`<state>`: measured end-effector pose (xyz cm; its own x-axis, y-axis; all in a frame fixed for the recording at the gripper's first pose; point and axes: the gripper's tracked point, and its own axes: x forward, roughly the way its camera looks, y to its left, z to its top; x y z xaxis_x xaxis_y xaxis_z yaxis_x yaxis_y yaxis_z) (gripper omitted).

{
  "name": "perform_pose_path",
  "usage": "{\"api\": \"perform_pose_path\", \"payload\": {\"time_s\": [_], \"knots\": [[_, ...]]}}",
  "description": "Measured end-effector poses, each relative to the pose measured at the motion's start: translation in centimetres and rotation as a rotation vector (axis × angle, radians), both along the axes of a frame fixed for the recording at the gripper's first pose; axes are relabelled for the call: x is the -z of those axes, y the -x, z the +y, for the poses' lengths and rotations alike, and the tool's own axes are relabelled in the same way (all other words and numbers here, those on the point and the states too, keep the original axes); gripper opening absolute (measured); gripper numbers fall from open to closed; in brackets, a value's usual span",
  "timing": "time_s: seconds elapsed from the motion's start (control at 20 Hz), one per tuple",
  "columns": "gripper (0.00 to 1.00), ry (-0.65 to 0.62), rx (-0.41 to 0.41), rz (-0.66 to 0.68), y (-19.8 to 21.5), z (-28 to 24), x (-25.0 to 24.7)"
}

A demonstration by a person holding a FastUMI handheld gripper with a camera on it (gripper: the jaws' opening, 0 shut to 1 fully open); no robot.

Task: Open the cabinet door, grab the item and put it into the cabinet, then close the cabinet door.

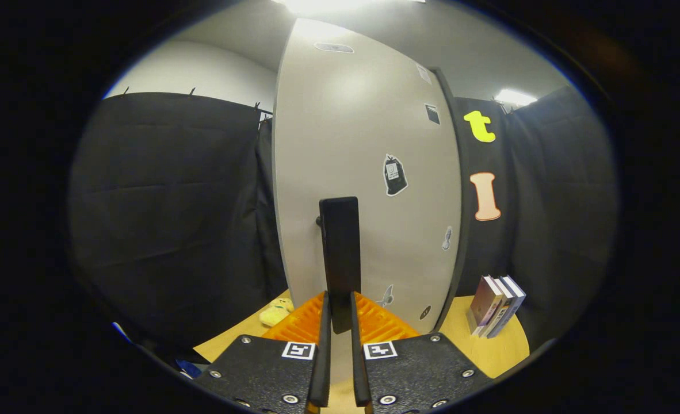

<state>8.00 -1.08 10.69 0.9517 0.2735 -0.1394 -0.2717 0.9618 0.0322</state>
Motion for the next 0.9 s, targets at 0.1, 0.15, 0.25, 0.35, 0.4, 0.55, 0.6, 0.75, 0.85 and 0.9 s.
{"api": "perform_pose_path", "payload": {"time_s": [0.1, 0.15, 0.25, 0.35, 0.4, 0.55, 0.6, 0.75, 0.85, 0.9], "knots": [[0.14, 0.007, 0.029, 0.0, 0.9, -1.4, 0.0], [0.14, 0.011, 0.047, -0.001, 1.1, -2.2, 0.0], [0.14, 0.012, 0.088, 0.002, 1.7, -3.9, 0.0], [0.13, 0.022, 0.133, 0.002, 2.4, -5.6, 0.0], [0.13, 0.034, 0.157, 0.003, 2.6, -6.4, 0.1], [0.13, 0.067, 0.233, 0.011, 2.8, -8.8, 1.2], [0.11, 0.079, 0.264, 0.006, 2.7, -9.8, 1.4], [0.11, 0.074, 0.343, -0.01, 2.8, -12.6, 1.2], [0.11, 0.063, 0.388, -0.008, 3.0, -14.9, 1.4], [0.11, 0.06, 0.415, -0.007, 3.1, -16.0, 1.5]]}}
